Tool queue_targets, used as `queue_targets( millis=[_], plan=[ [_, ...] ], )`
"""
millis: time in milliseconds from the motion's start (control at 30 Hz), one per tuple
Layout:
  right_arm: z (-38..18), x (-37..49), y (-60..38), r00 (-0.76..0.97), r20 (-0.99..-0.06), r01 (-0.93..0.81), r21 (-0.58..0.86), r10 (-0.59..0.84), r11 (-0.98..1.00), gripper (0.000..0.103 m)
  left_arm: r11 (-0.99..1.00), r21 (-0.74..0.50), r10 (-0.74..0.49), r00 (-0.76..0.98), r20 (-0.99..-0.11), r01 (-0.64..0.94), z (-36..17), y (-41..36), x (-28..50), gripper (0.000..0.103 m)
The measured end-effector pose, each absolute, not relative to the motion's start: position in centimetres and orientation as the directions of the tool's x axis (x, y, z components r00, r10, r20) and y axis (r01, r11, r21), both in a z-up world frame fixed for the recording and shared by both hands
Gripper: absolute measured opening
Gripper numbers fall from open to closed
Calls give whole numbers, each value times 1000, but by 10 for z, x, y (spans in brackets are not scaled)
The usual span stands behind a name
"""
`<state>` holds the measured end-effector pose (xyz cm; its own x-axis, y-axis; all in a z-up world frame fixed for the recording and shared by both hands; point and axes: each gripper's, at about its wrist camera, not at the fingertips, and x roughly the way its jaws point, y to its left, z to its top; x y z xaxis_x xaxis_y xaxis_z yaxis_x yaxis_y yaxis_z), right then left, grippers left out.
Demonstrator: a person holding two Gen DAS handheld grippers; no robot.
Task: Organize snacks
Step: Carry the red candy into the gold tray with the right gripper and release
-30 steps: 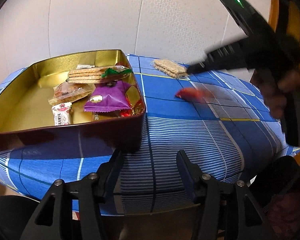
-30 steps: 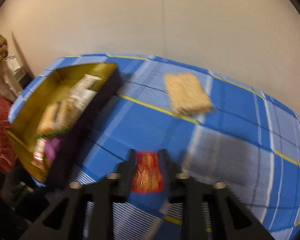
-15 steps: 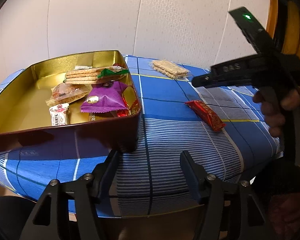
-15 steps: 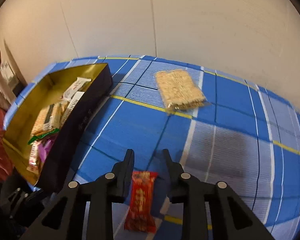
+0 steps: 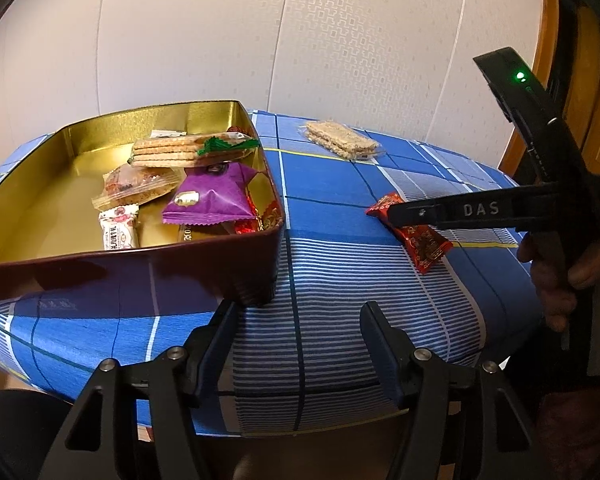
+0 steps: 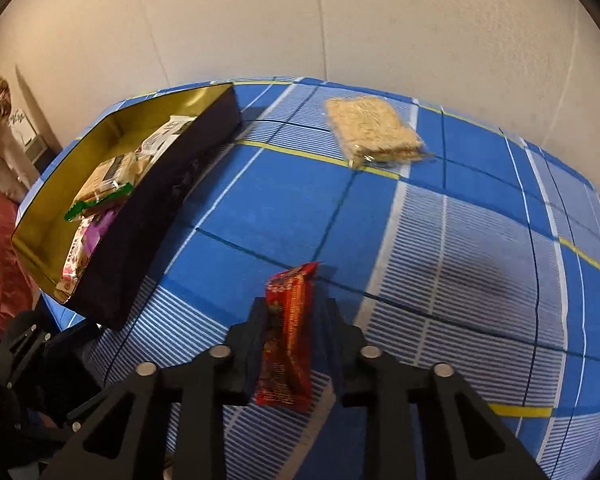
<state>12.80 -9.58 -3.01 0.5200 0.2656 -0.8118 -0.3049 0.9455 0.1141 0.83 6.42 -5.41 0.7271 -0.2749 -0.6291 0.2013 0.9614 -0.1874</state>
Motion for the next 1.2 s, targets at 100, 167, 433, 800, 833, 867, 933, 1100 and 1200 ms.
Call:
queue_targets(
  millis=[100,167,433,800,833,867,933,1100,1200],
  plan=[
    [-32,128,-93,515,-816,-311,108,262,944,26,959,-206,-282,726,-627,195,-54,69,8,64],
    [-32,126,-91,516,-819,-317,89,250,944,25,957,-216,-288,724,-627,194,-54,70,8,64],
    [-18,130,-83,526,-825,-330,27,208,943,19,956,-222,-291,721,-629,192,-54,71,9,64],
    [55,149,-15,455,-708,-552,253,541,795,19,951,-242,-303,718,-626,191,-52,78,7,64],
    [57,150,-4,410,-699,-587,289,585,756,19,950,-247,-306,718,-625,190,-51,80,6,64],
    [58,151,5,380,-699,-607,306,606,733,19,950,-248,-307,718,-625,190,-51,80,6,64],
    [51,156,30,337,-724,-638,295,602,712,19,950,-243,-306,718,-625,194,-51,80,5,64],
    [20,172,69,300,-781,-649,254,548,717,17,949,-248,-311,718,-623,196,-50,82,4,64],
    [13,175,85,317,-783,-660,223,536,717,17,946,-259,-317,718,-619,195,-50,84,4,64]
  ],
)
